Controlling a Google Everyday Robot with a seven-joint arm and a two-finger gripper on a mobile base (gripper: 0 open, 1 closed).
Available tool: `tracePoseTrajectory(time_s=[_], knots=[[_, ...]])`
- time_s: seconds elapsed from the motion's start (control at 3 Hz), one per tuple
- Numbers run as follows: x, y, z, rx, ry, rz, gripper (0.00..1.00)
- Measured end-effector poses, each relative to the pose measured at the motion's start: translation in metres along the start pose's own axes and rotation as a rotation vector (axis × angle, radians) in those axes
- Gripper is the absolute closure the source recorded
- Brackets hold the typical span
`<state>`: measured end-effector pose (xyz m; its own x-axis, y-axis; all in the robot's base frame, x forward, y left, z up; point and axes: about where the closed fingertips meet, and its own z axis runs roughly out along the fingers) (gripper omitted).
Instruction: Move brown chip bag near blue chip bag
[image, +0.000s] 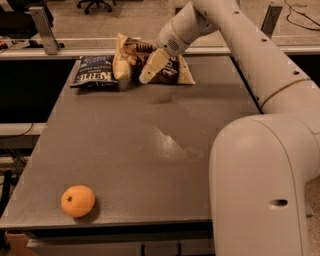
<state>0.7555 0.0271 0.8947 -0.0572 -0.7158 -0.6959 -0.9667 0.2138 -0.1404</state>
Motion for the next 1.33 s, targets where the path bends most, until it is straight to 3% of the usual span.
tracePoseTrajectory(time_s=[0.33,0.67,1.0,1.33], knots=[[0.002,-0.008,-0.06,0.087,-0.041,-0.04,0.0],[0.019,-0.016,-0.125,0.16,-0.059,-0.081,0.0],[0.032,-0.011,-0.207,0.242,-0.081,-0.133,0.0],[0.031,-0.013,-0.209,0.246,-0.085,-0.136,0.0]])
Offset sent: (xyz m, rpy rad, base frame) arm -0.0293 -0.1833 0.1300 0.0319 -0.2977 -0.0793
